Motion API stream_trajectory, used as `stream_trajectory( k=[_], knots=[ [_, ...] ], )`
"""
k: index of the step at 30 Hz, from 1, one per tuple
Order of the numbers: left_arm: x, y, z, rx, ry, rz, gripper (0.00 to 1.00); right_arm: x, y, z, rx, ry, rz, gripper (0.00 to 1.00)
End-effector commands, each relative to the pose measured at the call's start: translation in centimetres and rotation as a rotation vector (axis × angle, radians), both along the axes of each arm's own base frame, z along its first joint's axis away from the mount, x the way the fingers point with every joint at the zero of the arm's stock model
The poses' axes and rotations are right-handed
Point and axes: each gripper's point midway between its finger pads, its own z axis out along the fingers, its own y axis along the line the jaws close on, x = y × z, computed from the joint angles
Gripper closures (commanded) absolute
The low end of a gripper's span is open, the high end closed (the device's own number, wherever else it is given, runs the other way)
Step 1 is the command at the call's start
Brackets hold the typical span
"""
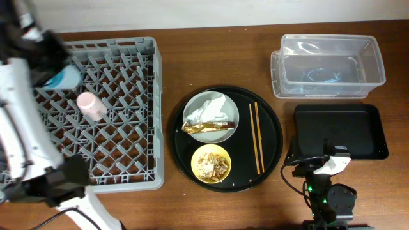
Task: Sort waste into correct bins and load items into the dishwasher rack
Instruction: 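Lower the blue cup upside down into the rack beside the pink cup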
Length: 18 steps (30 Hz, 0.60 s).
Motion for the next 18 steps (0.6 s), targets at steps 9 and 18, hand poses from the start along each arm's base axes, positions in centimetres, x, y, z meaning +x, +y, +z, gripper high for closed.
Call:
stream_trajectory(
  k=[9,18],
  knots=[
    [-2.1,3.7,-5.8,-0.791,-0.197,-0.064,1.0,0.0,0.1,-0.2,-0.01,0.004,0.004,0.01],
    [-6.2,4.5,-9.6,-1.025,-0.274,0.004,1.0,0.0,0.1,-0.2,-0.011,0.004,0.004,0.01]
  ],
)
